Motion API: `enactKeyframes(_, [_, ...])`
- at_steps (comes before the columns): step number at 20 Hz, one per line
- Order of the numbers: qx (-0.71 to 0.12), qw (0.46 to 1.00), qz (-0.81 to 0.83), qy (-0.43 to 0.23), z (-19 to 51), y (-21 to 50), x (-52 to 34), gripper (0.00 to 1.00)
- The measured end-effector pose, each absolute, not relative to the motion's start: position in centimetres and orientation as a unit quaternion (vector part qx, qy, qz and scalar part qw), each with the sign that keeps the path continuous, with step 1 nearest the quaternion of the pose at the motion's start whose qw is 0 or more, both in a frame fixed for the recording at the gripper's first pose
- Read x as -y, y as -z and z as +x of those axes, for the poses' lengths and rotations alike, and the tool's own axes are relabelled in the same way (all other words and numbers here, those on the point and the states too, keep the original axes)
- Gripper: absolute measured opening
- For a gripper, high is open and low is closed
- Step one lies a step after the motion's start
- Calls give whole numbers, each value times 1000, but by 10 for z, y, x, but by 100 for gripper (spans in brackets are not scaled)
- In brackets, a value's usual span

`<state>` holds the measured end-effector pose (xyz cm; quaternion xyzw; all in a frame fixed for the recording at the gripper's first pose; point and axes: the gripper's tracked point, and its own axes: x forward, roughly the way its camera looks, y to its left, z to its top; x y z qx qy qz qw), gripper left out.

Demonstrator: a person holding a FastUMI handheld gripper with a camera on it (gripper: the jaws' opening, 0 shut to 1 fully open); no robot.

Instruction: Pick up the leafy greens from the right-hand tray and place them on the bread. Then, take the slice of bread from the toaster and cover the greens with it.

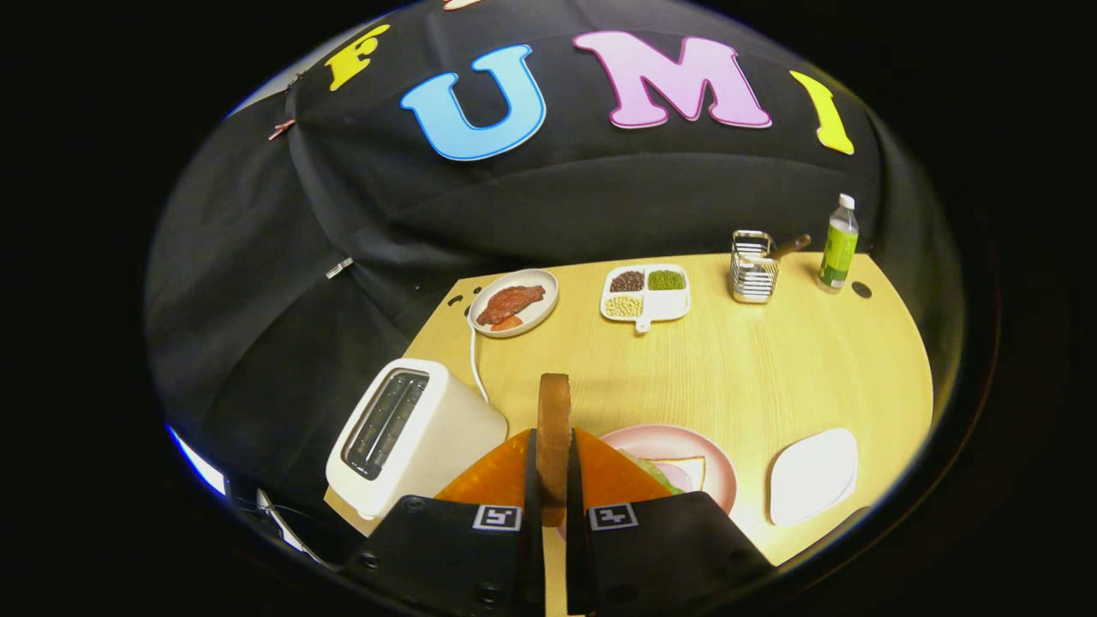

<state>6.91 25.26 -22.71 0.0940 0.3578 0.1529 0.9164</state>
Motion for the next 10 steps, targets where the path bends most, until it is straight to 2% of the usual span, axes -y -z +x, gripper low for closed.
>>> enactKeyframes(10, [-397,892,160,-146,67,298,-221,14])
